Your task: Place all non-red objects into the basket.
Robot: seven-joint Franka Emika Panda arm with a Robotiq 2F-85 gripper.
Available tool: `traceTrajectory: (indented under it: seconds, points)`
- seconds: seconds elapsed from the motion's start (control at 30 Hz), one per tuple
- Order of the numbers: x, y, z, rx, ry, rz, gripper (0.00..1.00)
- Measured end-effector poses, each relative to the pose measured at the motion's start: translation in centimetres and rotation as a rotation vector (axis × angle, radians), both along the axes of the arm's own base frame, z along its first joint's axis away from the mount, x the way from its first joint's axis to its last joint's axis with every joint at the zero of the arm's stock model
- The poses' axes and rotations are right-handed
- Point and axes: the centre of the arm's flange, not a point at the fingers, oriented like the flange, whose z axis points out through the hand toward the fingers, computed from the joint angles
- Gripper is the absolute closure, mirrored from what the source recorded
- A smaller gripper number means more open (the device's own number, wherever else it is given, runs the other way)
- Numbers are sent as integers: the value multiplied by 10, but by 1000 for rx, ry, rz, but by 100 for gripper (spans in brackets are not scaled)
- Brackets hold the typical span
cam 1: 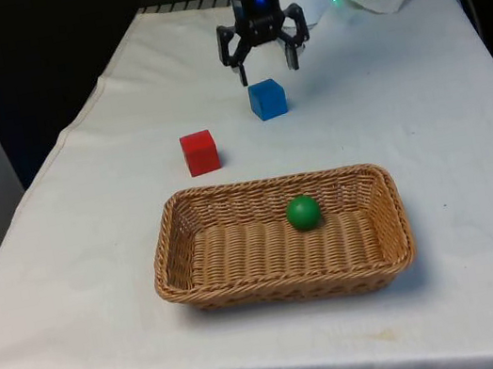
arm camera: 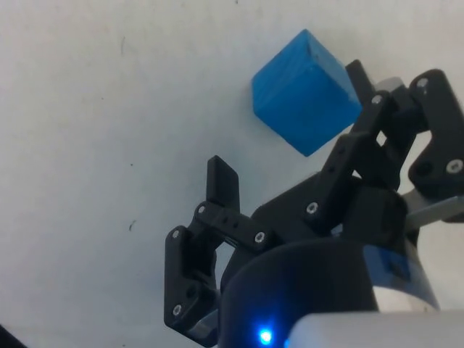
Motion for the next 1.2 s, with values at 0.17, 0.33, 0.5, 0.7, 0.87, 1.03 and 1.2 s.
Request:
traceTrajectory:
  seconds: [0.17, 0.33, 0.5, 0.7, 0.87, 1.03, 1.2]
  points:
    - [-1, 1, -9, -15, 6, 1, 0]
    - [-2, 2, -17, -28, 12, 4, 0]
    - [-2, 3, -21, -34, 19, 4, 0]
    - [-5, 3, -30, -39, 35, -7, 0]
    - [-6, 3, -35, -43, 43, -13, 0]
    - [-6, 3, -38, -47, 48, -15, 0]
    - [-6, 3, -38, -46, 49, -19, 27]
